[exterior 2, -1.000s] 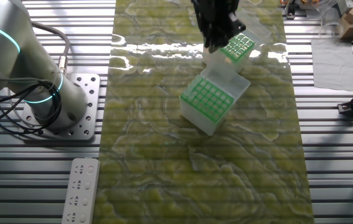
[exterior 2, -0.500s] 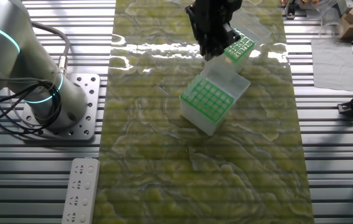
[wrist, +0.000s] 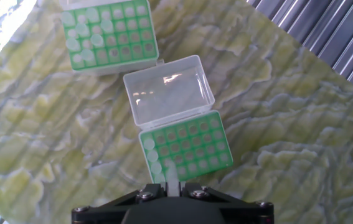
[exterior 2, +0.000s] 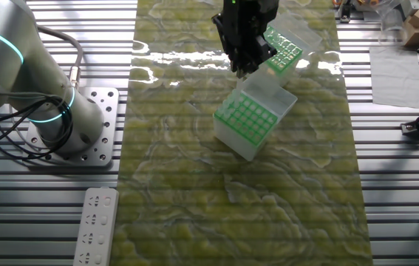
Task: Transfer all large pipette tips from one holder to another
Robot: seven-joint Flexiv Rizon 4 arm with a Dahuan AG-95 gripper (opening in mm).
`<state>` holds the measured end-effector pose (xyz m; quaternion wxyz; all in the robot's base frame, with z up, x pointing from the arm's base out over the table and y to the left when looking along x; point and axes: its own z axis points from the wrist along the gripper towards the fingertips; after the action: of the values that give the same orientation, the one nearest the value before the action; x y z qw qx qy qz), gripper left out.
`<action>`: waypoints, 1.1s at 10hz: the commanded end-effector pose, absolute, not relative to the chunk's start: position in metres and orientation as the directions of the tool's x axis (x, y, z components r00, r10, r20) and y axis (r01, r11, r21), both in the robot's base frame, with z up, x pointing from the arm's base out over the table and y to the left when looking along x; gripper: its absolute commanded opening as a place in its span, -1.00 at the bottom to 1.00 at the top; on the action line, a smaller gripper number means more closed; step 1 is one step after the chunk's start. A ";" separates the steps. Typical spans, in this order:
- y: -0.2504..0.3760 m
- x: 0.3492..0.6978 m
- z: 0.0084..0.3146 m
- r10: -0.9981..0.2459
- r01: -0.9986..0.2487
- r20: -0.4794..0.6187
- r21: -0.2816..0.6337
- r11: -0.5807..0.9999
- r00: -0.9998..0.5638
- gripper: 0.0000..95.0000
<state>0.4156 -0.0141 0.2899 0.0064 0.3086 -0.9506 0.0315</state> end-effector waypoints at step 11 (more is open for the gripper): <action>-0.012 0.410 0.281 -0.583 -0.584 0.026 -0.041 0.811 -0.812 -1.00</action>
<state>0.4104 -0.0119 0.2800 0.0062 0.3062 -0.9517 0.0240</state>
